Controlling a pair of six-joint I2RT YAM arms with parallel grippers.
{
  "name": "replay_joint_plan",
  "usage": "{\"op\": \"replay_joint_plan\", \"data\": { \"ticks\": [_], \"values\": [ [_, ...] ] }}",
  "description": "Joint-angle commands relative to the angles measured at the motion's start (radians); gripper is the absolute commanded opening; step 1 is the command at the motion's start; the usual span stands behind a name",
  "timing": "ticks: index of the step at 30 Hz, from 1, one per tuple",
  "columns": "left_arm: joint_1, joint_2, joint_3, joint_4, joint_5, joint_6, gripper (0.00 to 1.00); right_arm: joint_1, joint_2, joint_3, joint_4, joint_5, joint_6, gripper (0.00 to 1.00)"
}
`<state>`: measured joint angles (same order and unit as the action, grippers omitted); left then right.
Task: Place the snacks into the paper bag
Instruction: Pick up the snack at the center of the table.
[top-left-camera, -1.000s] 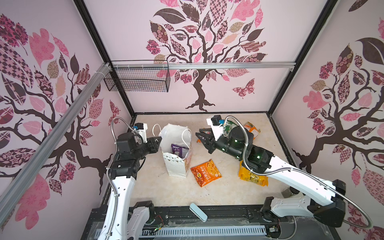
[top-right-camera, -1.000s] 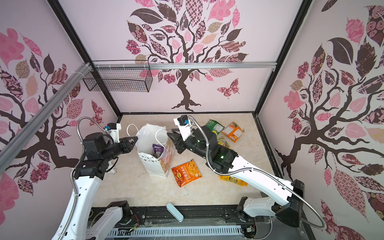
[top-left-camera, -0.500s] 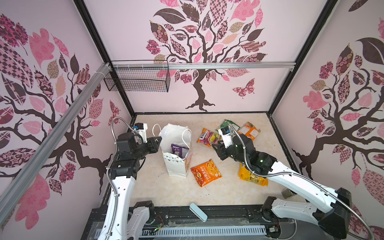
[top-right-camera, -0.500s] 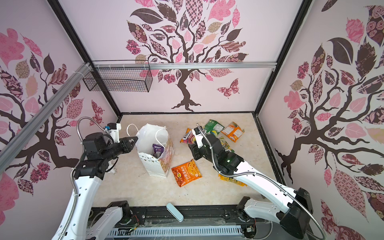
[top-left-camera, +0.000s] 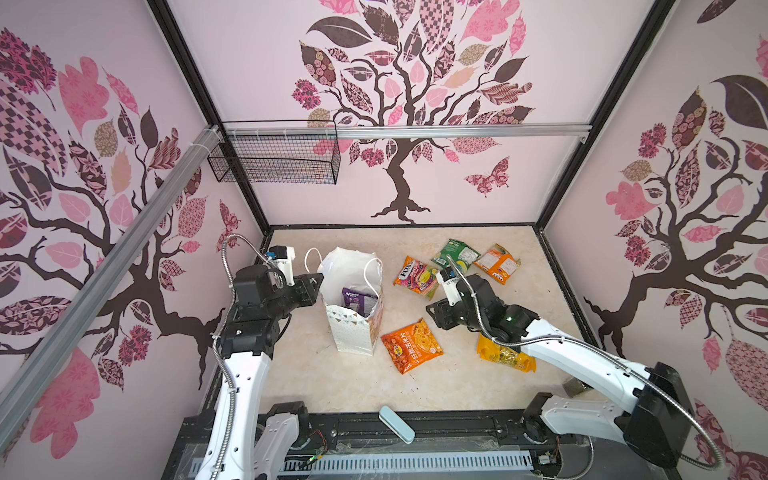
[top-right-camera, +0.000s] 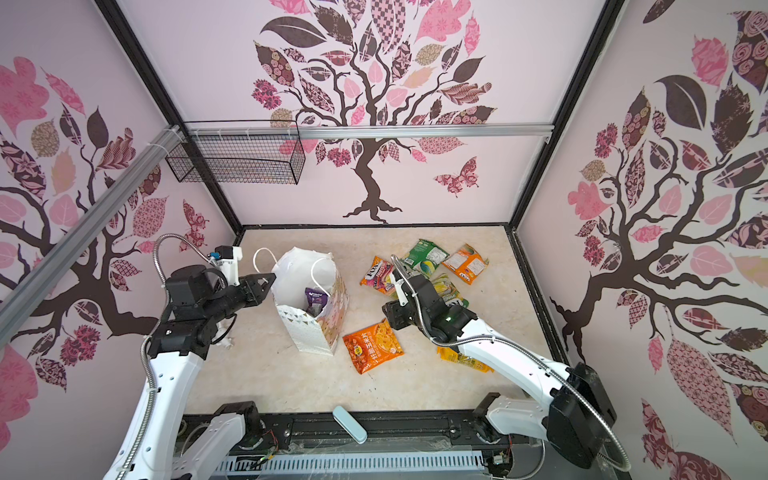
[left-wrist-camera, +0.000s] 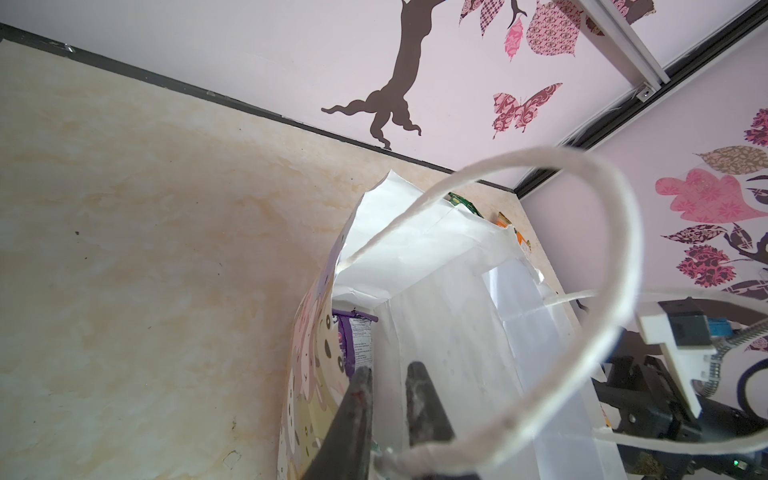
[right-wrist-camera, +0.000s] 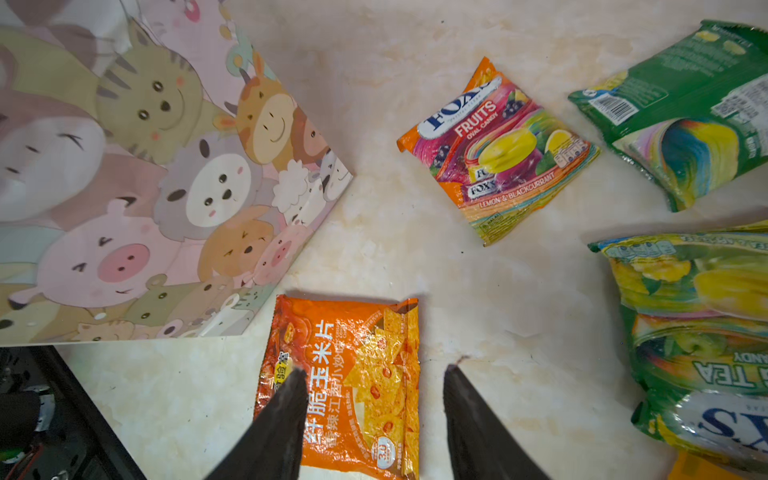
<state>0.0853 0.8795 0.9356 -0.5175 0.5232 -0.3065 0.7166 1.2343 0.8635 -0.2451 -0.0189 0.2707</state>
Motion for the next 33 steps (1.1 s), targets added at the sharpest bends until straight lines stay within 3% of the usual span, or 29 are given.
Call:
{"op": "replay_joint_plan", "data": {
  "ticks": [1,13,21,33],
  "values": [
    [0.004,-0.002,-0.018,0.008,-0.004,0.013,0.2,-0.002,0.052,-0.003,-0.034,-0.035,-0.006,0.57],
    [0.005,-0.006,-0.021,0.008,-0.006,0.011,0.2,-0.013,0.225,-0.013,-0.039,-0.131,-0.019,0.65],
    [0.004,-0.006,-0.021,0.008,-0.006,0.012,0.2,-0.025,0.277,-0.027,-0.023,-0.137,-0.025,0.66],
    [0.004,-0.001,-0.018,0.006,-0.005,0.012,0.2,-0.073,0.386,-0.016,0.01,-0.241,-0.03,0.67]
  ]
}}
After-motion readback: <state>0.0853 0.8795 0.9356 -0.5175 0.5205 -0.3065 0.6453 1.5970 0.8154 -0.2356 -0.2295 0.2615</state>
